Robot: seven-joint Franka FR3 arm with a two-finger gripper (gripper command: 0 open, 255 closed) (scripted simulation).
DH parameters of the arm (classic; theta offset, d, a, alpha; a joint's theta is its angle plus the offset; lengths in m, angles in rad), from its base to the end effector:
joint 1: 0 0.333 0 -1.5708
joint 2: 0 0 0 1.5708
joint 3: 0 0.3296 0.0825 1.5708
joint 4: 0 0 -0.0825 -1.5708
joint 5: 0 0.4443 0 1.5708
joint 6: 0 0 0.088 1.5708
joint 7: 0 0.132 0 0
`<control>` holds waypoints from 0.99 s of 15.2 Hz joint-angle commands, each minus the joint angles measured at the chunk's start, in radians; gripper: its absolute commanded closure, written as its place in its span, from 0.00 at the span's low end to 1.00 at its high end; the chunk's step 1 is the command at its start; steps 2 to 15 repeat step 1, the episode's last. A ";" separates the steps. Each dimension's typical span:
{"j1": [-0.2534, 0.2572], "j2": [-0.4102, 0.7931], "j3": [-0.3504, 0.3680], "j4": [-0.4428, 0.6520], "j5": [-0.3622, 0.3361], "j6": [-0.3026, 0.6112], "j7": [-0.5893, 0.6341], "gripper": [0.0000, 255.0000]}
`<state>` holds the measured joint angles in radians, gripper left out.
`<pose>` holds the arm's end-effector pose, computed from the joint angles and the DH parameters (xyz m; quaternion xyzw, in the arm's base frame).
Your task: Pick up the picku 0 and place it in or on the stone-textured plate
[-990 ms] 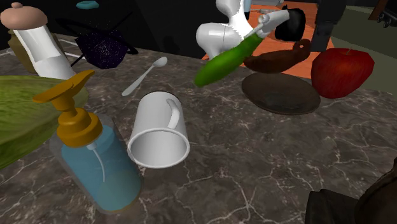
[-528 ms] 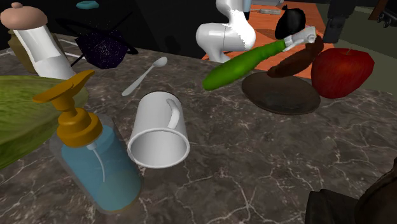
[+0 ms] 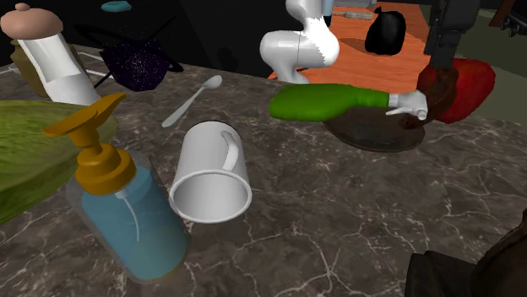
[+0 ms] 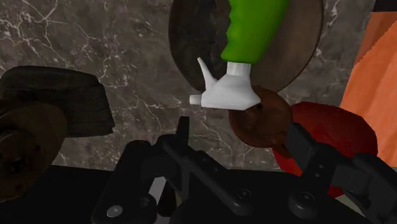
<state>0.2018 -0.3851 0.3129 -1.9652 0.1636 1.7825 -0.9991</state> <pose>0.4295 0.2899 0.6249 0.7339 0.6725 0.0956 0.0004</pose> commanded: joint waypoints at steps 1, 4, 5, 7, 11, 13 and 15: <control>0.064 0.066 -0.028 0.054 -0.031 -0.050 -0.348 0.00; 0.064 0.066 -0.028 0.054 -0.031 -0.050 -0.348 0.00; 0.064 0.066 -0.028 0.054 -0.031 -0.050 -0.348 0.00; 0.064 0.066 -0.028 0.054 -0.031 -0.050 -0.348 0.00; 0.064 0.066 -0.028 0.054 -0.031 -0.050 -0.348 0.00; 0.064 0.066 -0.028 0.054 -0.031 -0.050 -0.348 0.00; 0.064 0.066 -0.028 0.054 -0.031 -0.050 -0.348 0.00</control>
